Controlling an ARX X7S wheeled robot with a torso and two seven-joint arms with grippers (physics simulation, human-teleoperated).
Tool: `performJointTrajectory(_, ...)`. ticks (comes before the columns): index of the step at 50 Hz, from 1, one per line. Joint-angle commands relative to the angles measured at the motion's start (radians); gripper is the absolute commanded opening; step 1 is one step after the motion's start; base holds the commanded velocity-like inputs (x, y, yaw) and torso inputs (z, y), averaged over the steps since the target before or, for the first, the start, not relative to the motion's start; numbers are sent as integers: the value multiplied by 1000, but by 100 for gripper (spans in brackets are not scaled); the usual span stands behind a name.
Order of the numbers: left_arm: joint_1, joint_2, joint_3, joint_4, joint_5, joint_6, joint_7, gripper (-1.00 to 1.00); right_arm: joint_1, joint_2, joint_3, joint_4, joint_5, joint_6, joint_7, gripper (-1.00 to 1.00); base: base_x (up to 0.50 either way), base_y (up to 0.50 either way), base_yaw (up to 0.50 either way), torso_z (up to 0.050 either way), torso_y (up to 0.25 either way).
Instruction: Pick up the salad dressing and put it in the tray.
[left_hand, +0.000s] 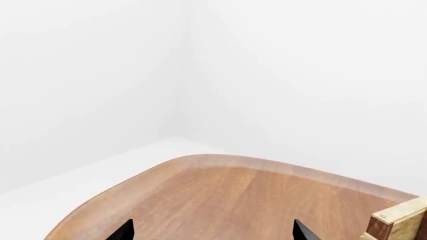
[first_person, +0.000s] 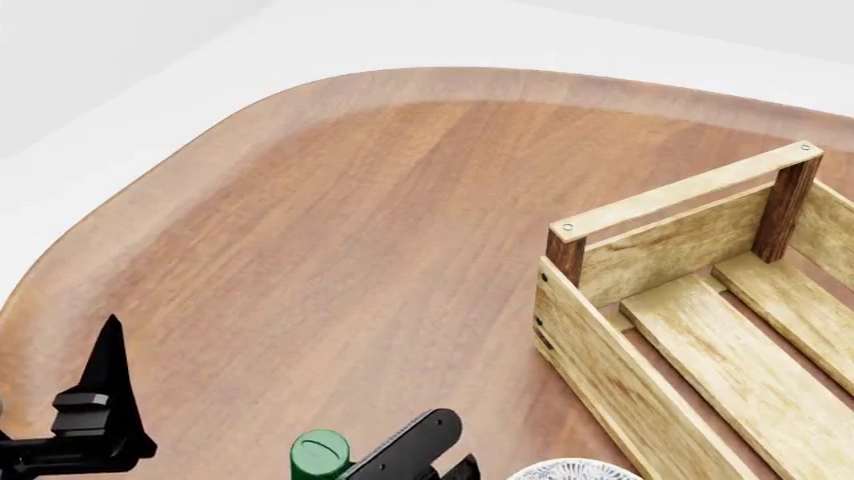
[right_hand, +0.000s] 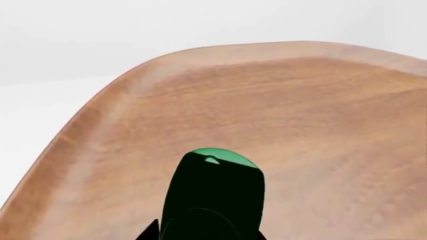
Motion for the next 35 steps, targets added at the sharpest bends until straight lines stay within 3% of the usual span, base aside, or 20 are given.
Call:
performJointTrajectory(1, 1, -2, 6, -8, 3, 8, -3, 100, -1, 9, 12, -17, -2, -3, 10, -100, 0, 0, 0, 0, 0)
performJointTrajectory(35, -3, -12, 17, -15, -5, 12, -13, 100, 102, 168, 222, -465, 150, 323, 169, -100, 0, 0, 0, 0, 1)
